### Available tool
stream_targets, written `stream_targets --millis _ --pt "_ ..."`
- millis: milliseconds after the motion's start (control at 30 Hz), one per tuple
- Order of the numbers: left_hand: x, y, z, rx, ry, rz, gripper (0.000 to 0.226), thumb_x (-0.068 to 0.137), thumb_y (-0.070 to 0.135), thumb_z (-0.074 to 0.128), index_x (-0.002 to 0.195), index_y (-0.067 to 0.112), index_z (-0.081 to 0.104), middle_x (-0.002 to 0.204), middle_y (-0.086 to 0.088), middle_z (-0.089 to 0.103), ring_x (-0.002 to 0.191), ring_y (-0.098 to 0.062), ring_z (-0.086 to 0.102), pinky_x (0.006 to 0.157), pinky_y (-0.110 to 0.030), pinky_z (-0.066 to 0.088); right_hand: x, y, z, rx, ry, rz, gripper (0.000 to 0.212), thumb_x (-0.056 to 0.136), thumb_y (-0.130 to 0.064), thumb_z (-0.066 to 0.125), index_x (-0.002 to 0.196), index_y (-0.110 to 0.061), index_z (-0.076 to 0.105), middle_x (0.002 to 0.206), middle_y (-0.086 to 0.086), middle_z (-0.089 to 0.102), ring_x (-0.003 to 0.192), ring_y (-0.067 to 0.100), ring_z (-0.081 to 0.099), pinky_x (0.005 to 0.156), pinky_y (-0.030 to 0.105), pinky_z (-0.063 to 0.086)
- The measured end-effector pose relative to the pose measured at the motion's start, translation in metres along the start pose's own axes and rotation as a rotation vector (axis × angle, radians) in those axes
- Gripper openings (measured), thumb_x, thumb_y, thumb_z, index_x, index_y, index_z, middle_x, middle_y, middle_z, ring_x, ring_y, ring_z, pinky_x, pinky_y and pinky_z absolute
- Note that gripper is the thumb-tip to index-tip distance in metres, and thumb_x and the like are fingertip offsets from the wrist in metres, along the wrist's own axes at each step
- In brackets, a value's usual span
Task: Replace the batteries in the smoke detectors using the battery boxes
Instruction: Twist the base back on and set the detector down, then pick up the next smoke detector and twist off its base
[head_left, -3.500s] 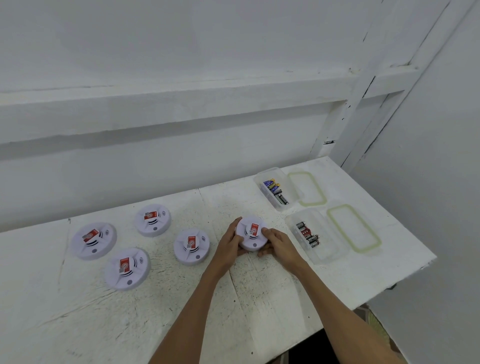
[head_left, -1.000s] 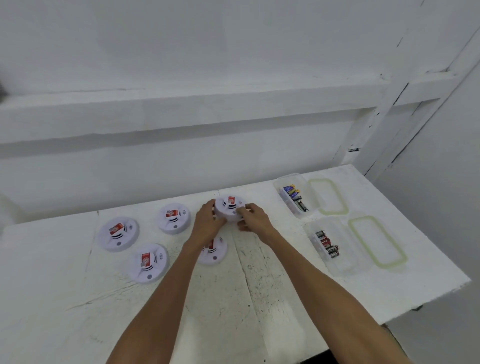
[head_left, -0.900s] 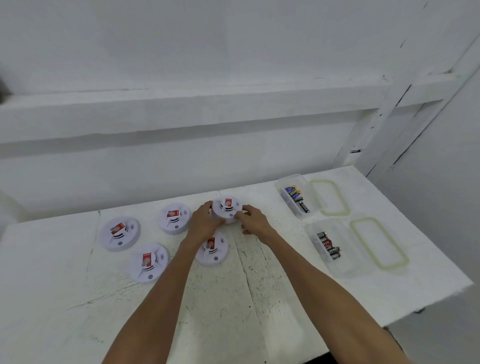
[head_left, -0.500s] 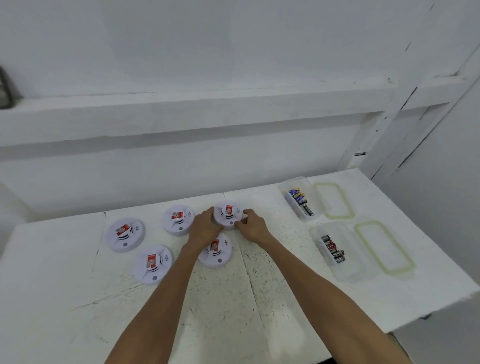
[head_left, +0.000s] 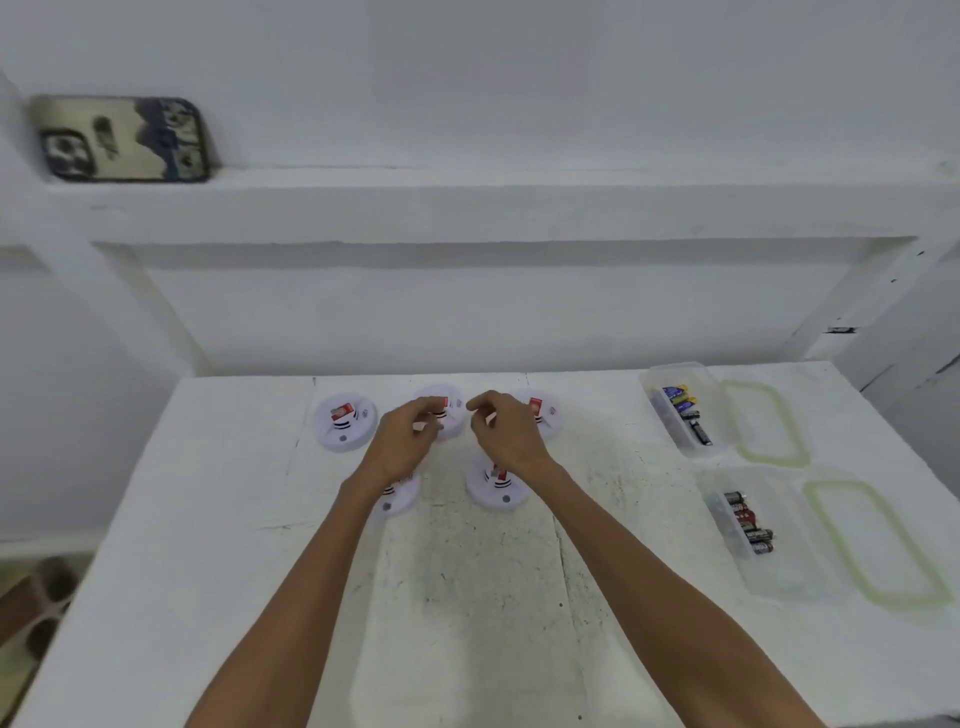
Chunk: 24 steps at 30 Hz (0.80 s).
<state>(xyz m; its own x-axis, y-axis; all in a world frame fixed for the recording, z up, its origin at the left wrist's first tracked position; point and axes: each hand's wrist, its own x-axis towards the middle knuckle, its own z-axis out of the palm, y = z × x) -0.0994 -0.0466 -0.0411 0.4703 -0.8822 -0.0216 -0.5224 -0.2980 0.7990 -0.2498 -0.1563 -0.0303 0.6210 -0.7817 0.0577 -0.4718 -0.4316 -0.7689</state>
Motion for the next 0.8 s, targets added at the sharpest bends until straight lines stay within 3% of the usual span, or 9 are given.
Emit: stream_targets --millis 167,267,367,433,500,567,667,733,800 --pt "-0.026 -0.023 -0.024 0.019 0.048 -0.069 0.035 0.105 0.016 0.057 0.139 0.015 0.064 0.140 -0.002 0.066 0.122 -0.013 0.061 0.110 -0.034 0.050 -0.013 -0.020 0.028 -0.020 -0.050 -0.131 0.021 0.096 -0.012 0.054 0.110 -0.012 0.069 0.110 0.005 0.069 0.091 0.017 0.065 0.082 0.026 0.051" --pt "-0.044 -0.039 -0.028 0.050 0.054 -0.103 0.042 0.103 0.026 0.064 0.144 0.017 0.059 0.146 -0.001 0.061 0.131 -0.016 0.057 0.106 -0.027 0.042 -0.023 -0.026 0.044 -0.014 -0.165 -0.146 0.023 0.096 -0.015 0.058 0.117 -0.014 0.066 0.114 0.005 0.066 0.091 0.015 0.063 0.081 0.021 0.048" --pt "-0.064 -0.058 -0.028 -0.001 -0.004 -0.140 0.068 0.092 0.048 0.073 0.151 0.024 0.050 0.153 0.005 0.053 0.139 -0.015 0.051 0.111 -0.030 0.039 -0.033 -0.027 0.058 -0.057 -0.297 -0.127 0.047 0.093 -0.023 0.065 0.138 -0.016 0.053 0.134 0.008 0.055 0.116 0.022 0.058 0.095 0.030 0.048" --pt "-0.073 -0.074 -0.025 -0.136 -0.035 -0.157 0.082 0.078 0.066 0.079 0.149 0.040 0.048 0.153 0.025 0.048 0.139 0.002 0.047 0.123 -0.043 0.034 -0.038 -0.022 0.064 -0.145 -0.435 -0.099 0.073 0.089 -0.028 0.069 0.152 -0.017 0.034 0.151 0.010 0.040 0.135 0.028 0.042 0.109 0.041 0.041" --pt "-0.078 -0.092 -0.018 -0.176 -0.102 -0.143 0.096 0.075 0.046 0.091 0.155 0.041 0.036 0.160 0.026 0.038 0.142 0.009 0.039 0.127 -0.041 0.029 -0.042 -0.015 0.069 -0.250 -0.545 -0.114 0.093 0.085 -0.028 0.071 0.158 -0.014 0.016 0.157 0.011 0.030 0.143 0.032 0.027 0.115 0.046 0.032" --pt "-0.081 -0.098 -0.014 -0.145 -0.118 -0.139 0.117 0.070 0.029 0.095 0.159 0.030 0.020 0.168 0.005 0.031 0.151 -0.009 0.036 0.125 -0.034 0.030 -0.045 -0.008 0.074 -0.289 -0.561 -0.135 0.100 0.083 -0.027 0.073 0.159 -0.011 0.010 0.158 0.010 0.028 0.146 0.033 0.021 0.116 0.047 0.030" --pt "-0.079 -0.099 -0.013 -0.181 -0.067 -0.163 0.124 0.063 0.033 0.097 0.162 0.017 0.024 0.164 -0.003 0.038 0.149 -0.018 0.042 0.124 -0.038 0.034 -0.045 -0.004 0.078 -0.274 -0.499 -0.123 0.099 0.084 -0.030 0.074 0.158 -0.009 0.013 0.156 0.010 0.033 0.143 0.033 0.026 0.114 0.045 0.031" --pt "-0.080 -0.094 -0.013 -0.197 -0.055 -0.159 0.116 0.069 0.012 0.097 0.161 0.010 0.026 0.162 -0.009 0.041 0.148 -0.024 0.044 0.125 -0.045 0.035 -0.045 -0.003 0.080 -0.264 -0.462 -0.124 0.096 0.084 -0.032 0.073 0.158 -0.008 0.016 0.154 0.012 0.037 0.141 0.034 0.029 0.112 0.044 0.032" --pt "-0.080 -0.097 -0.011 -0.215 -0.024 -0.144 0.109 0.069 0.004 0.095 0.156 0.020 0.032 0.157 -0.004 0.049 0.142 -0.021 0.050 0.122 -0.043 0.038 -0.045 -0.005 0.081 -0.262 -0.456 -0.139 0.095 0.085 -0.032 0.073 0.157 -0.008 0.017 0.153 0.013 0.037 0.140 0.034 0.030 0.112 0.044 0.031"
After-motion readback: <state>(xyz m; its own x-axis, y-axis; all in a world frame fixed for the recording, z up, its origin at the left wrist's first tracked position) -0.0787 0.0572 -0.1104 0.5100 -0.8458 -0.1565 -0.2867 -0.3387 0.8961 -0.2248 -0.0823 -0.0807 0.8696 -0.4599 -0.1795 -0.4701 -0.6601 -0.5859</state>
